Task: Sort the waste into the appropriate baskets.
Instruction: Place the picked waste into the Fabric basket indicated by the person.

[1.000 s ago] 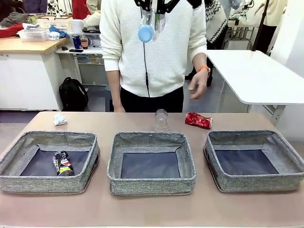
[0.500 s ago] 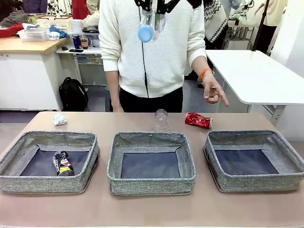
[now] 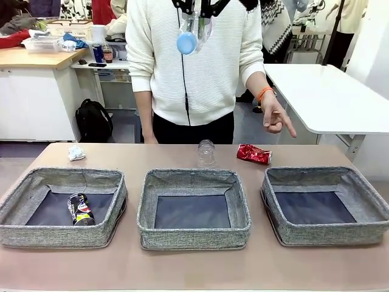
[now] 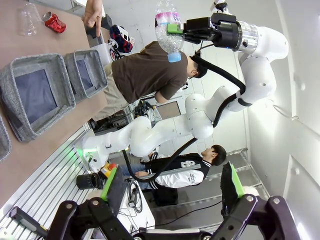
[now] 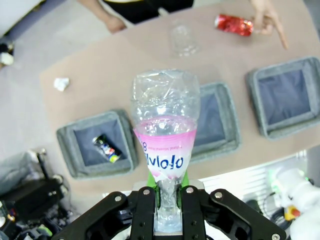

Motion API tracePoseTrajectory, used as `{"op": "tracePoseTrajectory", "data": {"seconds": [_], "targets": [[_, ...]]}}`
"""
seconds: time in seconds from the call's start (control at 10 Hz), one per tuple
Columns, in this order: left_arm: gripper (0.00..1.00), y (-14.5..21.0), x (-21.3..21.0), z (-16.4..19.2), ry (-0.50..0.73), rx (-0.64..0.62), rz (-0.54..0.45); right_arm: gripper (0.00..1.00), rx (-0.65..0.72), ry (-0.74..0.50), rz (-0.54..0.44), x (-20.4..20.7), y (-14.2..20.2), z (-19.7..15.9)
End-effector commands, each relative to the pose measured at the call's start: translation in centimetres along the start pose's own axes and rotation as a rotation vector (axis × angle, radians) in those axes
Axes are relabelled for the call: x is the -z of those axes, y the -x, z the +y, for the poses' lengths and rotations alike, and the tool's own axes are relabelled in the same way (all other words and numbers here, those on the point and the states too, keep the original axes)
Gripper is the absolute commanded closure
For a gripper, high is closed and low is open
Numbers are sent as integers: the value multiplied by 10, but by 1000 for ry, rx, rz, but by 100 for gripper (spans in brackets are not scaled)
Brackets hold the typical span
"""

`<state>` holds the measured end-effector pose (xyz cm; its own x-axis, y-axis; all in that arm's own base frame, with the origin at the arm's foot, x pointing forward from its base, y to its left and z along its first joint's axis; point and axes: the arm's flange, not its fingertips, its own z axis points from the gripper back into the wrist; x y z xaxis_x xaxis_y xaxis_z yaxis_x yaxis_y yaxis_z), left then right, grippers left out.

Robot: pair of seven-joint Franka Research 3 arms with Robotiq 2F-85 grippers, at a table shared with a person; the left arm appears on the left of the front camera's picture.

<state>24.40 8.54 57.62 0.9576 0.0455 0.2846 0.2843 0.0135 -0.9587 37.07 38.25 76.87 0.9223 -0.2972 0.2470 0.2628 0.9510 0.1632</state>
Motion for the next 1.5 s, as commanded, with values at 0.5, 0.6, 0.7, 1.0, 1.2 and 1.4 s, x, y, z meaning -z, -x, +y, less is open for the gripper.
{"op": "tracePoseTrajectory", "data": {"seconds": [0.5, 0.6, 0.7, 1.0, 1.2, 1.4], "targets": [[0, 0, 1, -3, 21, 24, -1, 84, -71, 130, 125, 28, -24, -151], [0, 0, 1, -3, 21, 24, -1, 84, -125, 125, 233, 47, -30, -194], [0, 0, 1, -3, 21, 24, -1, 84, -131, 157, 224, 69, -31, -234], [0, 0, 1, -3, 21, 24, -1, 84, -186, 52, 222, 127, -18, -343], [0, 0, 1, -3, 21, 24, -1, 84, -79, -30, 266, 173, -22, -388], [0, 0, 1, -3, 21, 24, -1, 84, 38, -41, 295, 217, -31, -414]]}}
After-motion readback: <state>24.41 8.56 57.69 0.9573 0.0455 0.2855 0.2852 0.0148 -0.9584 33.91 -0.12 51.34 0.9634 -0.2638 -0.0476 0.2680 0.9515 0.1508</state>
